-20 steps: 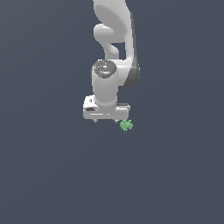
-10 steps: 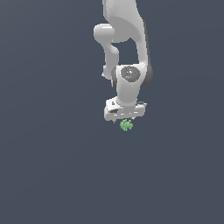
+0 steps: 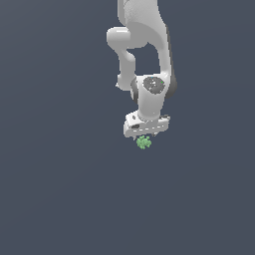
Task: Pick up the object and move it to a goal position.
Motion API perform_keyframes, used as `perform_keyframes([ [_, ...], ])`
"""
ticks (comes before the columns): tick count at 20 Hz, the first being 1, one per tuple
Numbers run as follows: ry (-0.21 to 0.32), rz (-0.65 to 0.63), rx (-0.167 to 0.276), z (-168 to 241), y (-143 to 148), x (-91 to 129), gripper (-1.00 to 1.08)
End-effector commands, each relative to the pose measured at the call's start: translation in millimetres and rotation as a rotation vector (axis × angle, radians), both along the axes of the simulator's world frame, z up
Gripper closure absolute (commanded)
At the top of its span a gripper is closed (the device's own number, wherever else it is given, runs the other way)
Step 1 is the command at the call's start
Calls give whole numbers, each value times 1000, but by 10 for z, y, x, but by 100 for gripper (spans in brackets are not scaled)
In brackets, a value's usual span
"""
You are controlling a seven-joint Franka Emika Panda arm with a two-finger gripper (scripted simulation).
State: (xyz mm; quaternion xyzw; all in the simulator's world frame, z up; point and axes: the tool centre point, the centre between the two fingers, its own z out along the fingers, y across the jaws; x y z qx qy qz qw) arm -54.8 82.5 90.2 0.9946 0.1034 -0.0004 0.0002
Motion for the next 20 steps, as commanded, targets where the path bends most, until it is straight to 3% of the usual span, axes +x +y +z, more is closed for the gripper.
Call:
perform_keyframes([
  [1,0,0,0,-42,-2,-3,-92],
  [15,-1,3,1,-496,11,-13,-92],
  [16,-1,3,1,-496,11,-13,108],
  [20,-1,3,1,-496,11,-13,108],
])
